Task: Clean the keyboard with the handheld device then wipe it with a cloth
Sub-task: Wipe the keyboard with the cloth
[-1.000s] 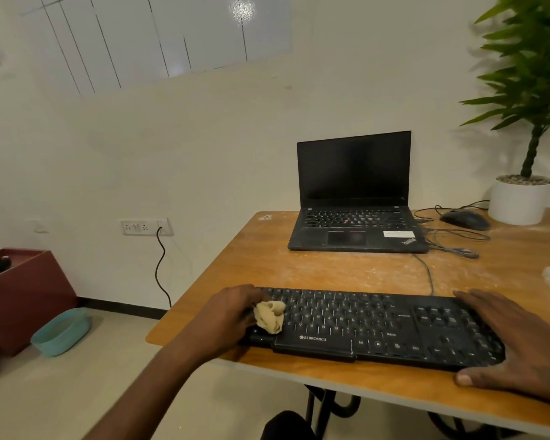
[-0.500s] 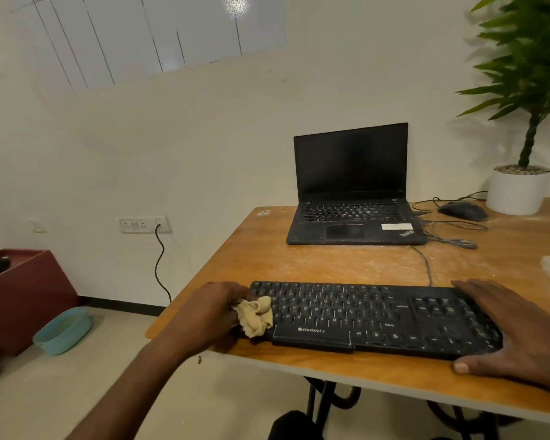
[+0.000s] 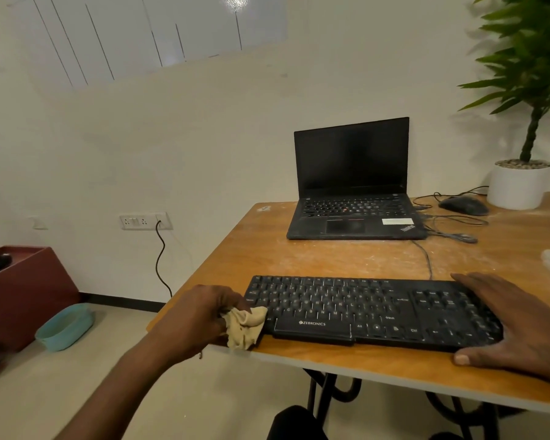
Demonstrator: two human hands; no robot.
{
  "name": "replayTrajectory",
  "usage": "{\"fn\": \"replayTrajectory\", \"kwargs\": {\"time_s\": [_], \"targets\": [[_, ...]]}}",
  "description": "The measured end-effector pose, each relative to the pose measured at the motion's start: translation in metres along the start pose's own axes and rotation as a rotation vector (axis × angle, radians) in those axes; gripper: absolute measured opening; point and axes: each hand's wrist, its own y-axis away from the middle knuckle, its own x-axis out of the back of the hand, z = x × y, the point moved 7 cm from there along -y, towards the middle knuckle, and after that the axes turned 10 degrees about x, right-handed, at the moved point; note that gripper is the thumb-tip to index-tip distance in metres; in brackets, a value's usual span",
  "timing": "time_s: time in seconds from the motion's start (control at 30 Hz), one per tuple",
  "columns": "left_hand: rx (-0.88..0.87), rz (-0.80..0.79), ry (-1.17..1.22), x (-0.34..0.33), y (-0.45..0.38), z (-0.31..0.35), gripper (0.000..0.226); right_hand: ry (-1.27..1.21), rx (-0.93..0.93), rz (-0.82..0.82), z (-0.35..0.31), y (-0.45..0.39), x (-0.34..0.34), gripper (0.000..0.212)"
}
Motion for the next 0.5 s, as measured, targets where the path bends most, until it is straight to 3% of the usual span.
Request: {"fn": "replayTrajectory", "kwargs": {"time_s": [0.33, 0.5], "targets": [[-0.146, 0.019, 0.022, -0.019, -0.009, 0.055, 0.041, 0.015, 0.005, -0.009, -0.003, 0.001, 0.002, 0.134], [-0.039, 0.025, -0.045, -0.005, -0.01, 0.02, 0.036, 0.027, 0.003, -0.005, 0.0, 0.001, 0.001, 0.133]]}}
